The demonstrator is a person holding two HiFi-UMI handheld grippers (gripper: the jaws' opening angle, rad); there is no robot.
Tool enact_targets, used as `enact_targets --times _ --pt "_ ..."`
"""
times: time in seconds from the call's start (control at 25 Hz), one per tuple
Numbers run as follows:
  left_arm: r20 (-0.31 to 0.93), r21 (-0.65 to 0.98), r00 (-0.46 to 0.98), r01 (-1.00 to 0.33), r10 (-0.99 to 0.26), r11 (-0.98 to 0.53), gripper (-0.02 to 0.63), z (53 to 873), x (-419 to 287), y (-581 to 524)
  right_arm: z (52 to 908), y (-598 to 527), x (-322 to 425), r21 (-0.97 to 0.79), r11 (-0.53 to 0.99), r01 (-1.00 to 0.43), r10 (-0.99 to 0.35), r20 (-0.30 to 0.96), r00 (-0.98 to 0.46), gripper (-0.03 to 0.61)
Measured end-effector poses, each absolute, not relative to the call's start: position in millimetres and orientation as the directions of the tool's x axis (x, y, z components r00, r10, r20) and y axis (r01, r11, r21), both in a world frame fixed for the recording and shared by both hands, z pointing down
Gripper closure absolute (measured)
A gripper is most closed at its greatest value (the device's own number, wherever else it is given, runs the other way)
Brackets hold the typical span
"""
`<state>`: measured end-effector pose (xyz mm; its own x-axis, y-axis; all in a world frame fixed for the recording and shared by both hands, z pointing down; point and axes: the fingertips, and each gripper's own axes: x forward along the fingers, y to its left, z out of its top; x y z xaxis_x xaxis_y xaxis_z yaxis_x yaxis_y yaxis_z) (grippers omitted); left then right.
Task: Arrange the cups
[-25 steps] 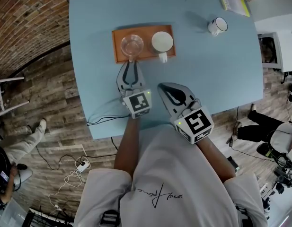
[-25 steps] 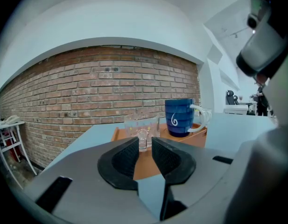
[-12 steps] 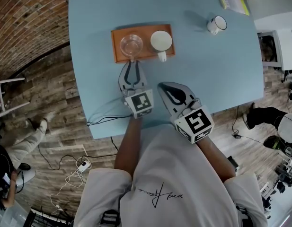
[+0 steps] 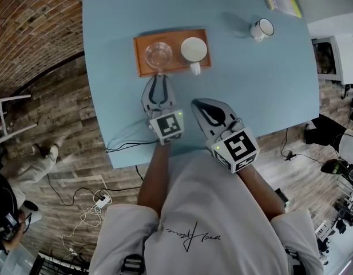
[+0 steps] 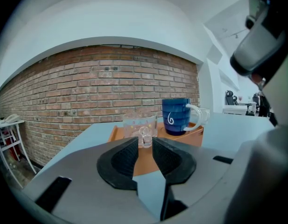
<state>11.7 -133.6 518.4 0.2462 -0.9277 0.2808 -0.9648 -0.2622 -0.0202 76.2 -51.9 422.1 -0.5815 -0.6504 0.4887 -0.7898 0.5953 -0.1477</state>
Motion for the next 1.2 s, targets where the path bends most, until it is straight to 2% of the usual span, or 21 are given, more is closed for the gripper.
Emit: enact_targets --times 0.8,1.2 --pt "0.264 -0.017 0.328 -0.938 -0.907 -0.345 0.531 484 -3 -96 414 -43 73 -0.174 0.547 -0.819 -0.705 0.431 -0.563 0.557" --pt "0.259 0.012 0.371 -0.925 -0.892 -0.381 0.569 460 -14 -84 403 -44 73 -0.171 0.513 -0.841 -0.752 0.383 -0.536 0.557"
